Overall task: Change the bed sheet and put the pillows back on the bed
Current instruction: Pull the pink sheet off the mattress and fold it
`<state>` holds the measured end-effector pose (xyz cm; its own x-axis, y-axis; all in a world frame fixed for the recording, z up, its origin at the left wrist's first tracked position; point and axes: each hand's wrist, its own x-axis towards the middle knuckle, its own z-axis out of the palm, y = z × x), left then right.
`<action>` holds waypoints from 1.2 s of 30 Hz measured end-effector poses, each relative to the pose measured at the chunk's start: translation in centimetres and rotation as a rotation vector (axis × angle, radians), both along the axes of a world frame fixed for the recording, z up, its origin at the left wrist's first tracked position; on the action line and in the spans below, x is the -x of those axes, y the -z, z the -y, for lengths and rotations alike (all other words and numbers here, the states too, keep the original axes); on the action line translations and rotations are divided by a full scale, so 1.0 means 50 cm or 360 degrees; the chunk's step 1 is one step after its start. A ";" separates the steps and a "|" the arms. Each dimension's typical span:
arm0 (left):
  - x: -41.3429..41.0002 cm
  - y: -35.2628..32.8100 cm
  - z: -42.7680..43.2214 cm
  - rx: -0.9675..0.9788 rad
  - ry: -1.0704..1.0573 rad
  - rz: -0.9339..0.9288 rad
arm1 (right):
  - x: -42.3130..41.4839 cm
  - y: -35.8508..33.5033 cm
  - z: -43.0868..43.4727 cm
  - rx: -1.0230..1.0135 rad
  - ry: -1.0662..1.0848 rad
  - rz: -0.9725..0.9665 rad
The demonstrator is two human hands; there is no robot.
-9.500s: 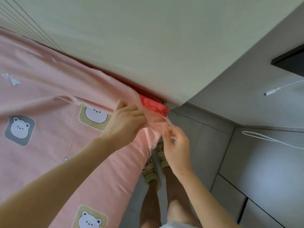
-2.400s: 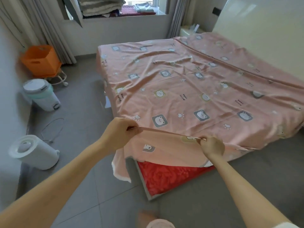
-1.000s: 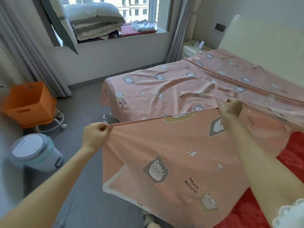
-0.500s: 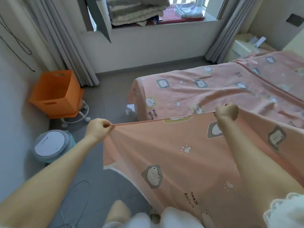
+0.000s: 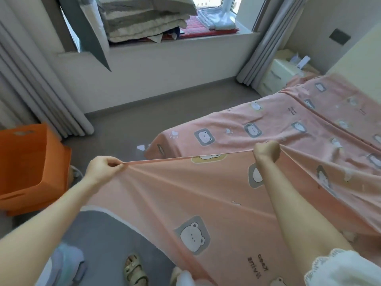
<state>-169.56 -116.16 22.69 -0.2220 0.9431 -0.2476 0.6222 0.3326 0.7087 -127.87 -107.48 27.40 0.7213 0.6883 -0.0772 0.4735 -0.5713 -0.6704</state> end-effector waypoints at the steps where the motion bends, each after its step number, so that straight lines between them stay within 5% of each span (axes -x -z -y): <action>1: 0.024 0.002 -0.039 0.0016 0.0006 0.0045 | 0.020 0.005 -0.030 -0.0021 0.0003 -0.0031; 8: 0.121 0.039 -0.276 0.0116 0.0079 0.0161 | 0.082 0.087 -0.197 -0.0064 0.0064 -0.0603; 14: 0.154 0.064 -0.478 0.0201 0.0255 0.0059 | 0.101 0.185 -0.338 0.0328 -0.0204 -0.0470; 17: 0.162 0.079 -0.558 0.0268 0.0407 0.0005 | 0.105 0.224 -0.399 0.0702 -0.0612 0.0051; 24: 0.184 0.138 -0.659 0.0382 0.0573 0.0116 | 0.146 0.315 -0.495 0.1424 -0.1144 0.0741; 27: 0.196 0.175 -0.690 0.0422 0.0622 0.0166 | 0.178 0.360 -0.507 0.1369 -0.1218 0.1018; 31: 0.211 0.238 -0.718 0.0526 0.0658 0.0239 | 0.180 0.407 -0.516 0.1107 -0.1038 0.1026; 36: 0.233 0.334 -0.713 0.0684 0.0614 0.0323 | 0.148 0.464 -0.517 0.1154 -0.1018 0.1159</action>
<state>-181.23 -80.50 6.01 0.2068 0.7525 -0.6253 0.6214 0.3926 0.6780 -135.29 -81.63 4.23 0.3015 0.9016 -0.3102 0.9409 -0.2288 0.2496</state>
